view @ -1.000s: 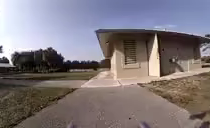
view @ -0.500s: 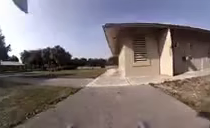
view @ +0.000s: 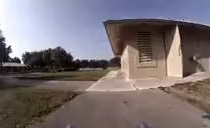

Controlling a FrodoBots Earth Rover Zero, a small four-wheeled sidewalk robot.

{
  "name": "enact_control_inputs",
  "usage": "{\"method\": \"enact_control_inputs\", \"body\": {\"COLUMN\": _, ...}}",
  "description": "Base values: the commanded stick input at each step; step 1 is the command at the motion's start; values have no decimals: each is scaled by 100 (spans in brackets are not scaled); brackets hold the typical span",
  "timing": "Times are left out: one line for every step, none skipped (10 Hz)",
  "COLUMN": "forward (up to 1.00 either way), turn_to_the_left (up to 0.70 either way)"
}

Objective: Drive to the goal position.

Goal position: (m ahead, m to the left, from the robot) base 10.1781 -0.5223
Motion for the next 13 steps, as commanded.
{"method": "enact_control_inputs", "body": {"forward": 100, "turn_to_the_left": 2}}
{"method": "enact_control_inputs", "body": {"forward": 100, "turn_to_the_left": 2}}
{"method": "enact_control_inputs", "body": {"forward": 100, "turn_to_the_left": 2}}
{"method": "enact_control_inputs", "body": {"forward": 100, "turn_to_the_left": 2}}
{"method": "enact_control_inputs", "body": {"forward": 100, "turn_to_the_left": 2}}
{"method": "enact_control_inputs", "body": {"forward": 100, "turn_to_the_left": 2}}
{"method": "enact_control_inputs", "body": {"forward": 100, "turn_to_the_left": 1}}
{"method": "enact_control_inputs", "body": {"forward": 100, "turn_to_the_left": -1}}
{"method": "enact_control_inputs", "body": {"forward": 100, "turn_to_the_left": -4}}
{"method": "enact_control_inputs", "body": {"forward": 100, "turn_to_the_left": -19}}
{"method": "enact_control_inputs", "body": {"forward": 100, "turn_to_the_left": -25}}
{"method": "enact_control_inputs", "body": {"forward": 100, "turn_to_the_left": -27}}
{"method": "enact_control_inputs", "body": {"forward": 100, "turn_to_the_left": -27}}
